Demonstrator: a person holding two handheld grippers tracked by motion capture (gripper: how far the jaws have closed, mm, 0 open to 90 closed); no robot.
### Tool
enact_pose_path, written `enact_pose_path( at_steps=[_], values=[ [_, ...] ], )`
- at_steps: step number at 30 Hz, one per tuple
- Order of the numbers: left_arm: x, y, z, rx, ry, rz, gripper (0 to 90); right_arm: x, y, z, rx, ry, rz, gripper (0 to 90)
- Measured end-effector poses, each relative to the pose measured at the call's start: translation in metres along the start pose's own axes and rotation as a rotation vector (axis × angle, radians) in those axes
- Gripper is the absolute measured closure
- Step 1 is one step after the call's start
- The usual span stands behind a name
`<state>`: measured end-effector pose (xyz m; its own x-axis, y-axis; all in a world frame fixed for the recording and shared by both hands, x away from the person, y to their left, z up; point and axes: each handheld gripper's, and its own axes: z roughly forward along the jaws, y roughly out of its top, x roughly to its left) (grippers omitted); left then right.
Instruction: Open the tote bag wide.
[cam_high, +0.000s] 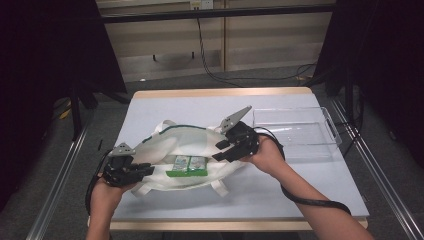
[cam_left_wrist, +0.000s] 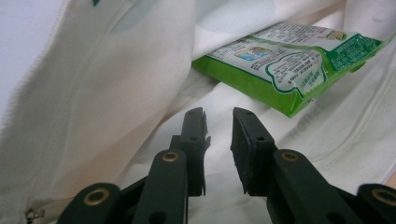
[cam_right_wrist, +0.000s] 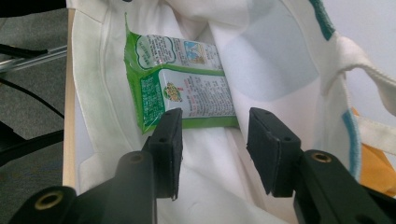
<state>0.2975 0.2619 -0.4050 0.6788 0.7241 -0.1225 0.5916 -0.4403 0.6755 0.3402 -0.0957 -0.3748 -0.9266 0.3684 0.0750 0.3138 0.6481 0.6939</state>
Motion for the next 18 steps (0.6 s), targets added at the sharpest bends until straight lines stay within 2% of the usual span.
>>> enact_pose_path(
  at_steps=[2, 6, 7, 11, 18],
  values=[
    [0.001, 0.001, 0.000, -0.014, 0.001, -0.015, 74.2, 0.000, 0.001, 0.001, 0.011, -0.001, 0.001, 54.2],
    [0.002, 0.004, -0.001, -0.003, -0.001, 0.000, 73.1, 0.001, 0.003, 0.004, 0.003, 0.005, 0.007, 52.2],
    [0.001, 0.004, 0.000, -0.019, 0.002, -0.013, 72.2, 0.001, 0.004, 0.005, 0.004, 0.006, 0.006, 52.2],
    [0.000, 0.007, -0.003, -0.022, 0.011, -0.018, 67.9, 0.003, 0.006, 0.006, 0.007, 0.008, -0.002, 49.5],
    [-0.005, 0.015, -0.007, -0.037, 0.017, -0.003, 58.6, 0.007, 0.010, 0.008, 0.015, 0.014, -0.015, 46.7]
  ],
)
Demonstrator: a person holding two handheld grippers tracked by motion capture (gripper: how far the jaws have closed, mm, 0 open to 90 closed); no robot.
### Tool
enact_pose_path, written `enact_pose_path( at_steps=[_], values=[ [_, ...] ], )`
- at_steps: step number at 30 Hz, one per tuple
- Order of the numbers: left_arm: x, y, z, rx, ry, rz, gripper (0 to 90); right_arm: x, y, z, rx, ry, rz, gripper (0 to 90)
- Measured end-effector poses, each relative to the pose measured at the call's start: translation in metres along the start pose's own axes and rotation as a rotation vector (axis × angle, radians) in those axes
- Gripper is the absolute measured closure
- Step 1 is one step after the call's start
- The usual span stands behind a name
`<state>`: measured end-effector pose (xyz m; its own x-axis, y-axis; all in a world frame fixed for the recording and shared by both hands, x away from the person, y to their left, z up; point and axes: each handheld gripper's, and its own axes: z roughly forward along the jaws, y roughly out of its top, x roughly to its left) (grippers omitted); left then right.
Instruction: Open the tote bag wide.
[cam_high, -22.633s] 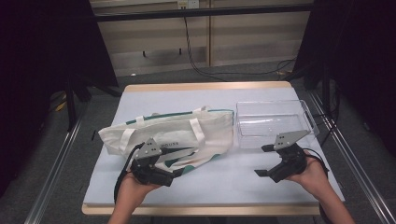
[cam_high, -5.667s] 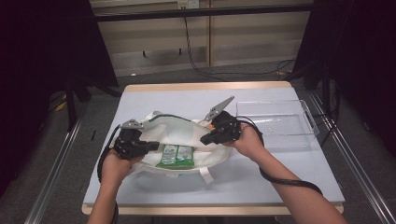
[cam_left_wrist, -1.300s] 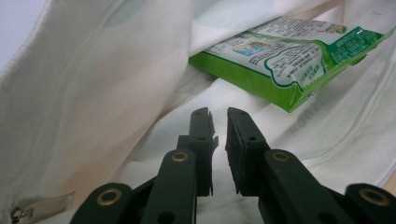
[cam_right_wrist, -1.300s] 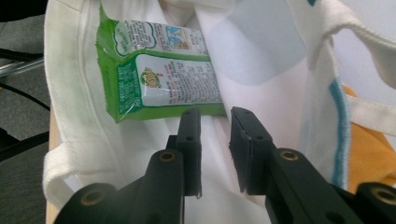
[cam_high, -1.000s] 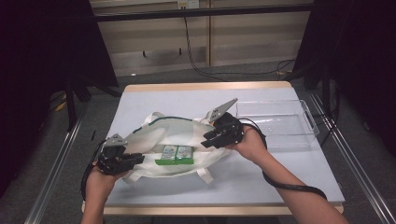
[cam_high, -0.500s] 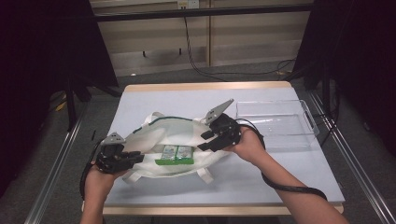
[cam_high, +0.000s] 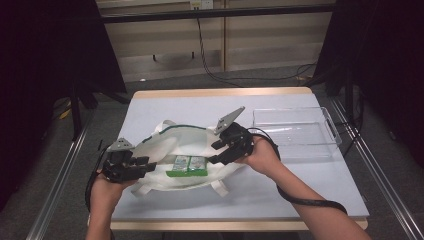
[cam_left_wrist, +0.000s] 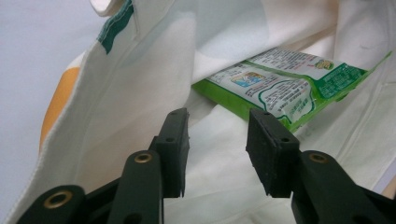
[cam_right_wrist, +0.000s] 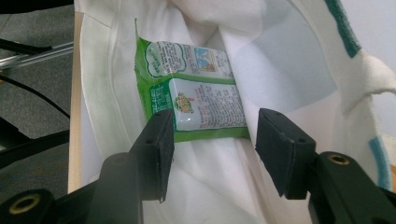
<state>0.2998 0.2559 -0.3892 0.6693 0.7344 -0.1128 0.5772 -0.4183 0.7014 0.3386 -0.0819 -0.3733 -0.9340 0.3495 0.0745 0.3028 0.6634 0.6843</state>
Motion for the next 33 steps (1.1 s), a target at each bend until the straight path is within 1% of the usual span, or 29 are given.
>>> enact_pose_path(
  at_steps=[2, 3, 4, 5, 6, 7, 8, 10, 11, 12, 13, 15, 17, 19, 22, 24, 26, 27, 28, 29, 30, 31, 33],
  values=[
    [-0.002, 0.002, -0.001, -0.014, -0.003, -0.005, 56.4, 0.001, 0.000, 0.001, -0.001, 0.002, 0.000, 46.0],
    [-0.002, 0.003, -0.001, -0.008, 0.000, 0.006, 55.2, 0.001, 0.000, 0.002, 0.001, 0.003, -0.001, 45.8],
    [-0.002, 0.004, -0.002, -0.014, 0.000, 0.010, 54.1, 0.001, 0.000, 0.002, 0.002, 0.006, -0.002, 45.3],
    [-0.003, 0.005, -0.002, -0.014, 0.003, 0.005, 52.7, 0.001, -0.001, 0.003, 0.007, 0.004, -0.010, 44.7],
    [-0.002, 0.006, -0.002, -0.012, -0.006, 0.002, 52.1, 0.001, 0.000, 0.003, 0.009, 0.001, -0.003, 44.3],
    [-0.003, 0.006, -0.001, -0.022, 0.002, 0.004, 50.7, 0.002, 0.000, 0.004, 0.009, 0.008, -0.004, 44.2],
    [-0.003, 0.007, -0.002, -0.014, -0.001, 0.011, 50.4, 0.002, 0.000, 0.004, 0.010, 0.007, -0.004, 44.0],
    [-0.004, 0.008, -0.001, -0.016, -0.004, 0.014, 48.4, 0.003, 0.000, 0.004, 0.008, 0.011, -0.017, 43.5],
    [-0.006, 0.009, -0.001, -0.016, 0.003, 0.007, 47.1, 0.003, 0.000, 0.004, 0.013, 0.012, -0.016, 43.2],
    [-0.006, 0.010, -0.001, -0.012, -0.007, 0.015, 46.7, 0.004, 0.001, 0.004, 0.011, 0.009, -0.015, 43.0],
    [-0.006, 0.011, -0.001, -0.009, 0.002, 0.021, 45.6, 0.005, 0.001, 0.004, 0.014, 0.013, -0.023, 42.8],
    [-0.008, 0.012, 0.001, -0.018, -0.001, 0.016, 43.4, 0.006, 0.001, 0.004, 0.012, 0.011, -0.021, 42.5],
    [-0.008, 0.013, 0.001, -0.008, 0.002, 0.020, 40.9, 0.006, 0.002, 0.004, 0.012, 0.016, -0.022, 42.0],
    [-0.009, 0.014, 0.002, -0.015, -0.001, 0.019, 39.9, 0.007, 0.002, 0.005, 0.014, 0.016, -0.026, 41.9],
    [-0.010, 0.016, 0.002, -0.013, 0.002, 0.022, 38.0, 0.007, 0.002, 0.006, 0.016, 0.019, -0.030, 41.6],
    [-0.010, 0.016, 0.003, -0.010, 0.004, 0.027, 36.6, 0.008, 0.003, 0.006, 0.015, 0.024, -0.032, 41.4],
    [-0.011, 0.016, 0.004, -0.015, 0.005, 0.018, 35.0, 0.010, 0.003, 0.007, 0.013, 0.025, -0.028, 41.3],
    [-0.011, 0.016, 0.005, -0.018, 0.009, 0.018, 33.8, 0.010, 0.004, 0.008, 0.012, 0.027, -0.035, 41.2],
    [-0.011, 0.015, 0.005, -0.012, 0.005, 0.017, 33.6, 0.011, 0.004, 0.009, 0.014, 0.027, -0.036, 41.2],
    [-0.010, 0.015, 0.005, -0.006, 0.012, 0.027, 33.3, 0.012, 0.004, 0.009, 0.015, 0.035, -0.037, 41.1],
    [-0.010, 0.015, 0.006, -0.011, 0.007, 0.026, 32.8, 0.014, 0.005, 0.010, 0.018, 0.033, -0.038, 41.0],
    [-0.010, 0.015, 0.006, -0.013, 0.017, 0.016, 31.8, 0.014, 0.005, 0.011, 0.016, 0.038, -0.044, 40.9],
    [-0.009, 0.014, 0.007, -0.007, 0.014, 0.023, 31.2, 0.016, 0.005, 0.012, 0.021, 0.044, -0.047, 40.8]
  ],
)
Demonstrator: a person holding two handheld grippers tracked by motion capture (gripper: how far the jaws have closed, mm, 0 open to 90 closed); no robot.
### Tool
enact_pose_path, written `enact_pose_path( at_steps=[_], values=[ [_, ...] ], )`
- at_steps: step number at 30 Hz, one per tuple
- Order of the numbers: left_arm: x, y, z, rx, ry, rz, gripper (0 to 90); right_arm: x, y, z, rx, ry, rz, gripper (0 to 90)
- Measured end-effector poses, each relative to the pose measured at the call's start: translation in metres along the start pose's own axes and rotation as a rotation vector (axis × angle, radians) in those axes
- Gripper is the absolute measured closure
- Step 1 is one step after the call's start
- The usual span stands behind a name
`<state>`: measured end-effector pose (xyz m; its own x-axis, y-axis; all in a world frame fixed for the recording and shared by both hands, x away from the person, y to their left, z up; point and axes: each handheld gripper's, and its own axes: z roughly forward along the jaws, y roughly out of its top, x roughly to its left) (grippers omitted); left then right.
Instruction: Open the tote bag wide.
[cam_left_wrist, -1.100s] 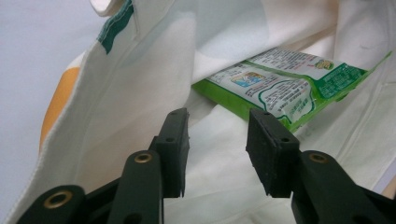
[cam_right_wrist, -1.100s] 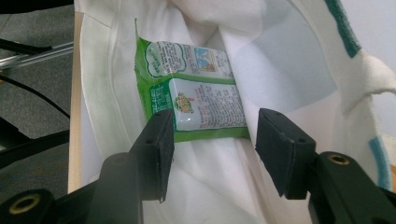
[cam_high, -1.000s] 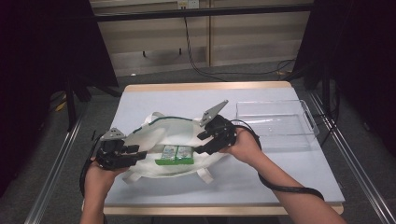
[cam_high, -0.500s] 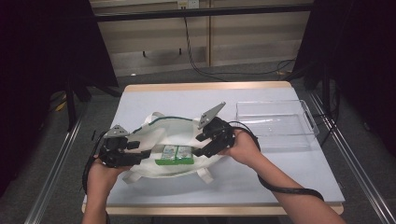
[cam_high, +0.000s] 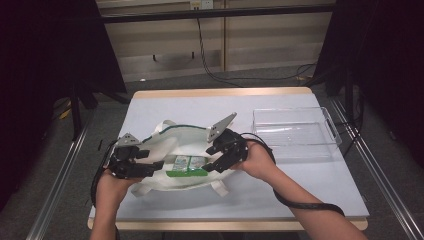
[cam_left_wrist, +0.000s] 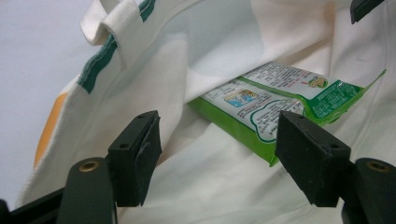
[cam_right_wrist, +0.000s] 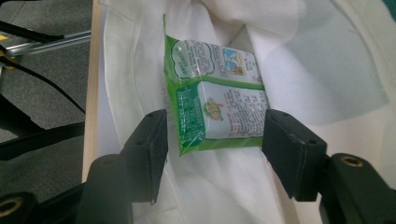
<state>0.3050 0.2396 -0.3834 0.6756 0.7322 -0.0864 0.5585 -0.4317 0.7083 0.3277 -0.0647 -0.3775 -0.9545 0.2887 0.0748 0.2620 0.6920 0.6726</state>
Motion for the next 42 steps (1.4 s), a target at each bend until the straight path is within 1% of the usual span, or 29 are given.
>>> enact_pose_path(
  at_steps=[2, 3, 6, 11, 12, 14, 18, 19, 20, 22, 25, 27, 28, 29, 30, 32, 34, 36, 37, 38, 40, 42],
  values=[
    [-0.001, 0.000, 0.001, 0.006, 0.000, 0.003, 31.0, 0.001, 0.001, 0.002, 0.001, 0.004, -0.009, 40.7],
    [-0.001, -0.001, 0.002, -0.003, 0.005, -0.006, 30.5, 0.002, 0.001, 0.003, 0.003, 0.005, -0.001, 40.8],
    [0.000, -0.001, 0.003, 0.011, 0.009, 0.006, 27.9, 0.003, 0.002, 0.007, 0.008, 0.016, -0.011, 41.2],
    [0.000, -0.001, 0.005, 0.015, 0.011, 0.002, 25.7, 0.005, 0.002, 0.013, 0.020, 0.039, -0.020, 46.1],
    [-0.001, -0.002, 0.006, 0.009, 0.012, -0.008, 25.1, 0.006, 0.002, 0.014, 0.021, 0.042, -0.023, 48.8],
    [-0.001, -0.002, 0.006, 0.007, 0.007, -0.008, 24.6, 0.006, 0.002, 0.015, 0.026, 0.057, -0.029, 53.2],
    [-0.001, -0.002, 0.006, 0.002, 0.010, -0.007, 24.3, 0.008, 0.003, 0.018, 0.044, 0.073, -0.032, 62.0],
    [-0.001, -0.002, 0.006, 0.003, 0.007, -0.007, 24.3, 0.008, 0.003, 0.019, 0.048, 0.078, -0.032, 65.7],
    [-0.001, -0.002, 0.006, 0.003, 0.011, -0.007, 24.3, 0.009, 0.004, 0.020, 0.053, 0.078, -0.021, 68.4],
    [-0.001, -0.002, 0.006, 0.002, 0.004, -0.007, 24.6, 0.010, 0.004, 0.022, 0.060, 0.092, -0.030, 73.6],
    [0.000, -0.002, 0.006, 0.009, 0.004, 0.001, 24.6, 0.011, 0.005, 0.025, 0.076, 0.095, -0.054, 80.7],
    [-0.001, -0.003, 0.006, 0.007, 0.007, -0.002, 24.6, 0.012, 0.005, 0.028, 0.087, 0.095, -0.056, 88.0],
    [0.000, -0.003, 0.006, 0.006, 0.008, 0.000, 24.6, 0.012, 0.004, 0.029, 0.089, 0.088, -0.065, 89.4],
    [0.000, -0.003, 0.006, 0.009, 0.007, 0.004, 24.6, 0.012, 0.004, 0.030, 0.095, 0.086, -0.066, 90.0],
    [0.000, -0.003, 0.006, 0.010, 0.002, 0.003, 24.6, 0.013, 0.004, 0.029, 0.098, 0.088, -0.056, 90.0],
    [-0.001, -0.003, 0.007, 0.012, -0.012, 0.001, 25.2, 0.012, 0.005, 0.028, 0.094, 0.087, -0.057, 90.0],
    [-0.002, -0.003, 0.008, 0.008, -0.007, -0.005, 25.4, 0.011, 0.005, 0.026, 0.091, 0.083, -0.054, 90.0],
    [-0.002, -0.003, 0.007, 0.011, -0.002, 0.004, 25.2, 0.010, 0.006, 0.023, 0.088, 0.081, -0.054, 90.0],
    [-0.002, -0.003, 0.007, 0.010, -0.008, 0.001, 25.2, 0.009, 0.007, 0.022, 0.087, 0.076, -0.058, 90.0],
    [-0.001, -0.003, 0.006, 0.009, -0.010, 0.005, 25.2, 0.009, 0.007, 0.020, 0.089, 0.075, -0.043, 90.0],
    [-0.001, -0.003, 0.005, 0.008, -0.008, 0.003, 25.2, 0.006, 0.007, 0.016, 0.072, 0.063, -0.043, 90.0],
    [-0.002, -0.003, 0.005, 0.001, -0.012, -0.004, 25.6, 0.003, 0.008, 0.011, 0.058, 0.057, -0.019, 90.0]
  ],
)
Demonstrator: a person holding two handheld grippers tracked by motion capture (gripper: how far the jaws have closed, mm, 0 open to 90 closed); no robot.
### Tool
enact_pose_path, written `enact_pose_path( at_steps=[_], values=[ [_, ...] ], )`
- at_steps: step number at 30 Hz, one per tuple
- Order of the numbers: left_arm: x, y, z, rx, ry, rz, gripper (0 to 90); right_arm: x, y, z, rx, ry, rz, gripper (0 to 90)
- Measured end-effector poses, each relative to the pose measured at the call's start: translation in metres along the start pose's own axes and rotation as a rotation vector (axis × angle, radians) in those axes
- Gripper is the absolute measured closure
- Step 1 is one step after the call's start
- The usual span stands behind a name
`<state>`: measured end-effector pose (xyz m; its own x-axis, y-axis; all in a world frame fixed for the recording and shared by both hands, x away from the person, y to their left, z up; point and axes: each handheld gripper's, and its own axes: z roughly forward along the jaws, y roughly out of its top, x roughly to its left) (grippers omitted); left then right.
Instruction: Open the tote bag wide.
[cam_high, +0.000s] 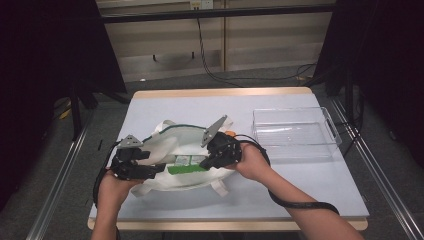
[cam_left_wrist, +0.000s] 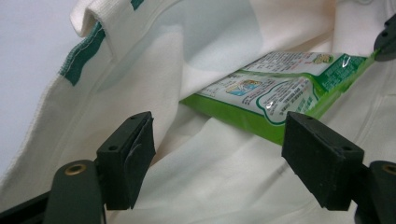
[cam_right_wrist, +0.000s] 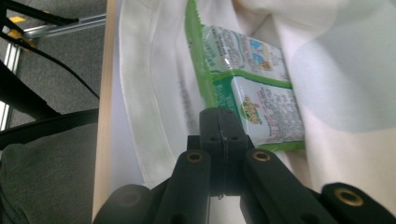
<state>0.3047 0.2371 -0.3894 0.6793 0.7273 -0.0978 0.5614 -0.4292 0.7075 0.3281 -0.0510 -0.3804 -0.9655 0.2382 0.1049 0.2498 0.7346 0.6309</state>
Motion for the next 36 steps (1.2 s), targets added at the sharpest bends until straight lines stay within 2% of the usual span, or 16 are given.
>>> enact_pose_path(
  at_steps=[3, 5, 7, 11, 16, 26, 33, 36],
  values=[
    [-0.001, 0.000, 0.002, 0.011, -0.015, 0.017, 27.1, -0.003, 0.001, -0.005, -0.014, -0.009, 0.006, 90.0],
    [-0.002, 0.000, 0.004, 0.015, -0.028, 0.011, 28.9, -0.003, 0.001, -0.009, -0.030, -0.023, 0.017, 90.0],
    [-0.002, -0.001, 0.005, 0.023, -0.043, 0.022, 30.7, -0.005, 0.002, -0.012, -0.047, -0.015, 0.027, 90.0],
    [-0.005, 0.000, 0.007, 0.036, -0.075, 0.043, 37.3, -0.006, 0.005, -0.017, -0.073, -0.030, 0.040, 90.0],
    [-0.006, -0.001, 0.009, 0.033, -0.090, 0.063, 46.7, -0.009, 0.006, -0.021, -0.081, -0.037, 0.042, 90.0],
    [-0.017, 0.006, 0.015, 0.010, -0.103, 0.101, 63.6, -0.011, 0.005, -0.026, -0.105, -0.046, 0.059, 90.0],
    [-0.023, 0.010, 0.022, 0.008, -0.099, 0.121, 68.9, -0.013, 0.002, -0.027, -0.104, -0.045, 0.065, 89.7],
    [-0.024, 0.011, 0.023, 0.009, -0.099, 0.129, 70.3, -0.012, 0.001, -0.027, -0.101, -0.043, 0.059, 83.6]
  ],
)
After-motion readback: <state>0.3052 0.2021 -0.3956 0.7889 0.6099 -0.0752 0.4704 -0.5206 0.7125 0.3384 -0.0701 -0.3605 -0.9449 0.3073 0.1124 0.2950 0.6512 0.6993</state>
